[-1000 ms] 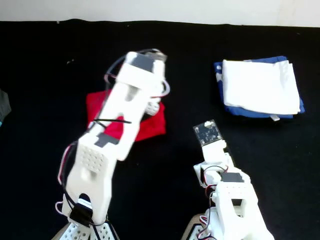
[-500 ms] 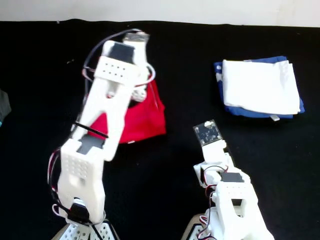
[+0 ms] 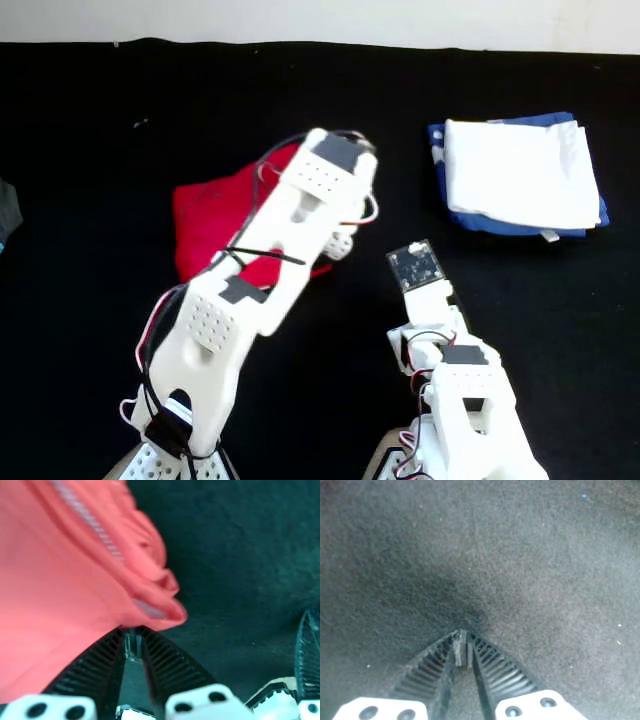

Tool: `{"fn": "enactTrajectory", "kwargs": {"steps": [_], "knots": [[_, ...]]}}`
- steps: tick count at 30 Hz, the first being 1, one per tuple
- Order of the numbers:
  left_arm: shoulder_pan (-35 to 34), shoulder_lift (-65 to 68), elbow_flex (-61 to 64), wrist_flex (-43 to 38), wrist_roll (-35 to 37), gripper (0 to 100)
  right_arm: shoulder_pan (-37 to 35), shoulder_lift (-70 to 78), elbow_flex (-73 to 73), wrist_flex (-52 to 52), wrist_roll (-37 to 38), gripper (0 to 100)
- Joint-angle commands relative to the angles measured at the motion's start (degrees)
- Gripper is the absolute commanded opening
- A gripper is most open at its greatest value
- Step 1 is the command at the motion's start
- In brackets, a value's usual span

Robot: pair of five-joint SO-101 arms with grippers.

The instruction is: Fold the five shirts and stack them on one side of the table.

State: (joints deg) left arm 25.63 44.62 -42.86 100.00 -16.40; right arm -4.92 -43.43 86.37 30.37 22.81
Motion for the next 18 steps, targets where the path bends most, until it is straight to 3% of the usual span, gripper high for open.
{"fn": "enactTrajectory", "kwargs": {"steps": [1, 4, 9, 13, 18], "knots": [[1.1, -4.7, -0.3, 0.9, 0.5, 1, 1.1, 0.5, 0.7, -1.5, 0.2, 0.6], [-0.2, -10.9, -0.4, 0.9, 0.5, 1, 1.1, 0.5, 0.7, -1.5, 0.2, 0.6], [-8.2, -18.7, -0.1, 0.4, 0.2, 1, 1.1, 0.5, 0.7, -1.5, 0.2, 0.6], [-12.0, -13.1, 2.0, 0.4, 0.2, 1, 1.1, 0.5, 0.7, -1.5, 0.2, 0.6], [-9.0, -2.6, 2.8, -1.5, 0.5, 1, 1.1, 0.5, 0.7, -1.5, 0.2, 0.6]]}}
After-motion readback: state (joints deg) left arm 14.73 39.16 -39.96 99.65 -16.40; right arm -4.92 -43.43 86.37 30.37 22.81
